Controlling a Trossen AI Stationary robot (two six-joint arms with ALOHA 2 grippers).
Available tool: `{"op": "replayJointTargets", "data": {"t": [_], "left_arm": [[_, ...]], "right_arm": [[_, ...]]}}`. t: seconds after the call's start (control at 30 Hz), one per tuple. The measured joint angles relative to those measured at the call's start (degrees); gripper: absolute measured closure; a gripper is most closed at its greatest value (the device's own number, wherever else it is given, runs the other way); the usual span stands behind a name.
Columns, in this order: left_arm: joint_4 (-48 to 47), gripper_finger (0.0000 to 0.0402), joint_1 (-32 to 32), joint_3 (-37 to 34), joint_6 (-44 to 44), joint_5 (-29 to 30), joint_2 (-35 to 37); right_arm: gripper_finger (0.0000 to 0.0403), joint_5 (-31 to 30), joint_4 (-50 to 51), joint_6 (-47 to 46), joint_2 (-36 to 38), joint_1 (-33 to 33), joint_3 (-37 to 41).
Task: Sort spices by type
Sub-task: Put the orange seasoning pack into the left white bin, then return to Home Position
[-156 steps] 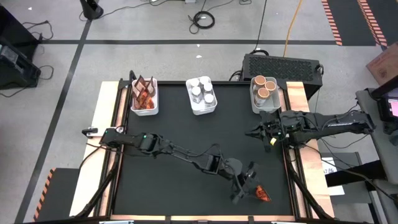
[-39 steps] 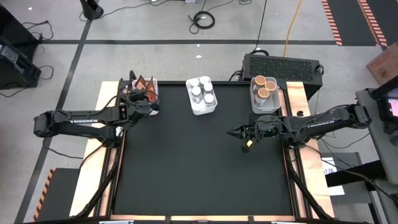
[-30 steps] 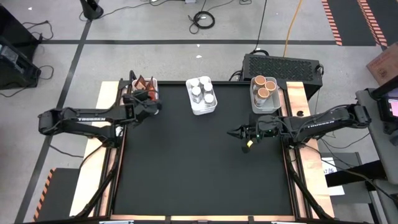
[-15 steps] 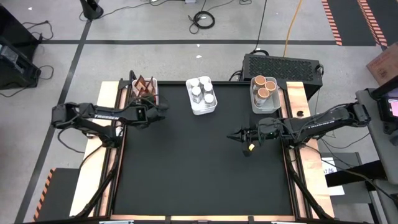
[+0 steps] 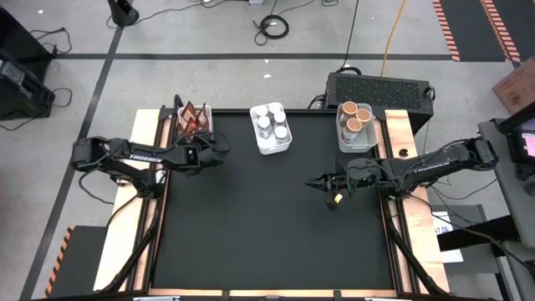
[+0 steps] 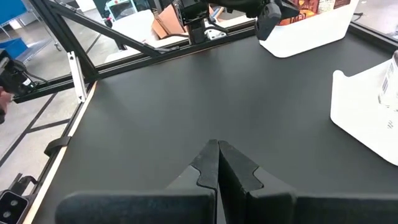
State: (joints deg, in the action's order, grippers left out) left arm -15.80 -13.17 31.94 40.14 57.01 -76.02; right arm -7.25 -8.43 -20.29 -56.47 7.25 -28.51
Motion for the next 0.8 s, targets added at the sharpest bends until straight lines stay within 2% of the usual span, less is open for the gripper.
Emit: {"op": "replayJointTargets", "data": {"t": [0.2, 0.4, 0.6, 0.7, 0.8], "left_arm": [[-2.2, 0.0249, 1.3, 1.3, -3.0, -0.1, 3.3], [-12.9, 0.0191, 2.3, 5.9, -3.2, -3.0, 9.8], [-14.2, 0.0181, 5.9, 8.0, -8.1, -10.7, 18.3], [-10.3, 0.0181, 8.8, 8.0, -11.9, -15.3, 21.5], [-2.1, 0.0181, 12.8, 8.0, -18.3, -22.3, 23.3]], "right_arm": [[0.0403, 0.0, 0.0, 0.0, 0.0, 0.0, 0.0], [0.0403, 0.0, -0.4, -0.1, 0.0, 0.0, 0.0], [0.0403, 0.0, -6.4, -0.9, 0.0, 0.0, 0.0], [0.0403, 0.0, -11.8, 0.1, 0.0, 0.0, 0.0], [0.0403, 0.0, -17.5, 1.6, 0.0, 0.0, 0.0]]}}
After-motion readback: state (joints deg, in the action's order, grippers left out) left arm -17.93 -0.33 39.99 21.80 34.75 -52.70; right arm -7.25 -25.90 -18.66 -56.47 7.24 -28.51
